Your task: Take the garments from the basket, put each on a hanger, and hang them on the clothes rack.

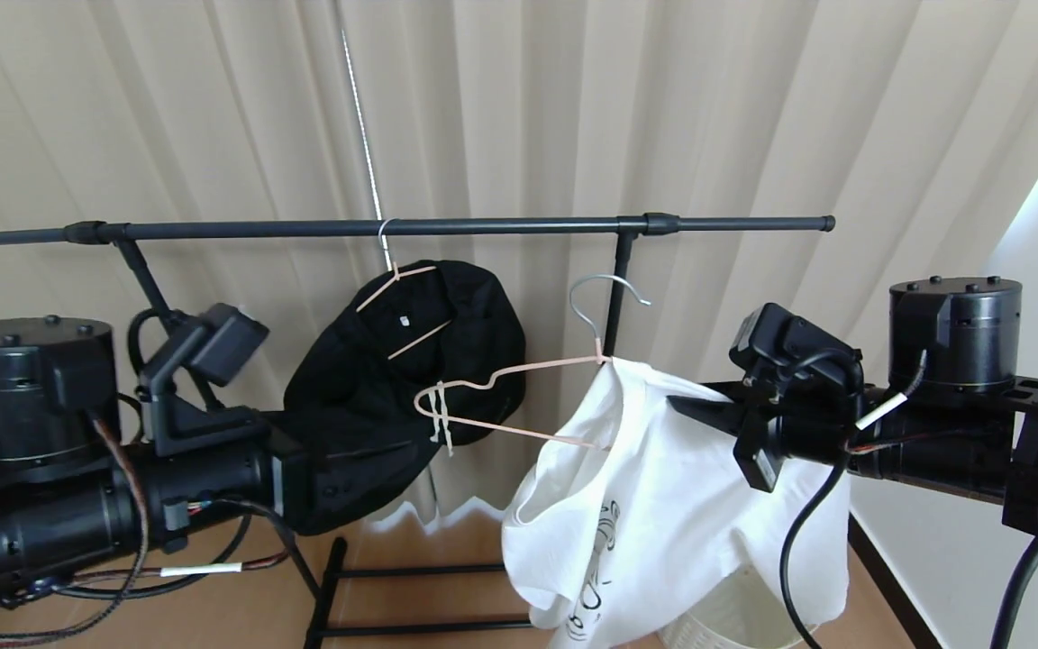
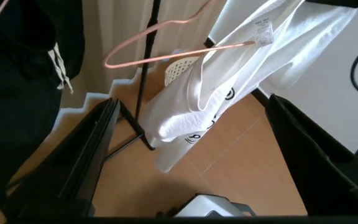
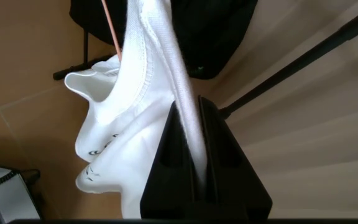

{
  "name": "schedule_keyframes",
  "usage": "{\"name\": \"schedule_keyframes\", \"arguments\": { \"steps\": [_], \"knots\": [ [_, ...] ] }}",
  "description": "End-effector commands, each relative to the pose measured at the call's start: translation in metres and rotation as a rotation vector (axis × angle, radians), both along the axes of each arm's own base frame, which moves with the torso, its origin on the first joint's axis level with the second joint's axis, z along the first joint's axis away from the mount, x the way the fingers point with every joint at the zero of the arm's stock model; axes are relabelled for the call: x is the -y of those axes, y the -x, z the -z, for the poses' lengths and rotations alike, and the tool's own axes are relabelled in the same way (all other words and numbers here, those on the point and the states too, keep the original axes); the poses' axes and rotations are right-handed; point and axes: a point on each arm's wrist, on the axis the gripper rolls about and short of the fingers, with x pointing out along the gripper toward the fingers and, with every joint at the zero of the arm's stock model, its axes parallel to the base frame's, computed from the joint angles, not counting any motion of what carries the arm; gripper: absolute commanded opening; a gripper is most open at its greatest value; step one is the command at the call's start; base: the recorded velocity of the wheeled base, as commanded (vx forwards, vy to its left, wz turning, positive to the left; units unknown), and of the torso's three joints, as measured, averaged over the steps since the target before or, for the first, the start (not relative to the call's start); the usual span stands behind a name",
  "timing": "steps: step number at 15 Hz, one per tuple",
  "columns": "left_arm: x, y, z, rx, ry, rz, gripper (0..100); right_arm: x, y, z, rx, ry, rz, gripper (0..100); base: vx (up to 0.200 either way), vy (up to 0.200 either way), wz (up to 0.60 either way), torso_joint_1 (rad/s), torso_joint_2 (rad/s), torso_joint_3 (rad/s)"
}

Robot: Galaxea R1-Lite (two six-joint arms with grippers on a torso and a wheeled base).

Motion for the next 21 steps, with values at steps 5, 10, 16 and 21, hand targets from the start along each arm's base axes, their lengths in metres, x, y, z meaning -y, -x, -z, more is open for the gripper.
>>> {"name": "schedule_keyframes", "arguments": {
  "steps": [5, 10, 16, 21],
  "knots": [
    [0.063, -0.01, 0.063, -0.162, -0.223, 0.028, 100, 0.0, 0.001, 0.002, -0.016, -0.009, 0.026, 0, 0.0, 0.0, 0.0, 0.0, 0.0, 0.0],
    [0.097, -0.011, 0.092, -0.203, -0.269, 0.042, 100, -0.003, 0.004, 0.002, -0.02, -0.012, 0.026, 0, 0.0, 0.0, 0.0, 0.0, 0.0, 0.0],
    [0.131, -0.025, 0.117, -0.14, -0.25, -0.048, 100, -0.003, 0.005, 0.003, -0.021, -0.011, 0.024, 0, 0.0, 0.0, 0.0, 0.0, 0.0, 0.0],
    [0.147, -0.046, 0.124, -0.107, -0.25, -0.202, 100, -0.004, 0.005, 0.003, -0.024, -0.01, 0.023, 0, 0.0, 0.0, 0.0, 0.0, 0.0, 0.0]
  ]
}}
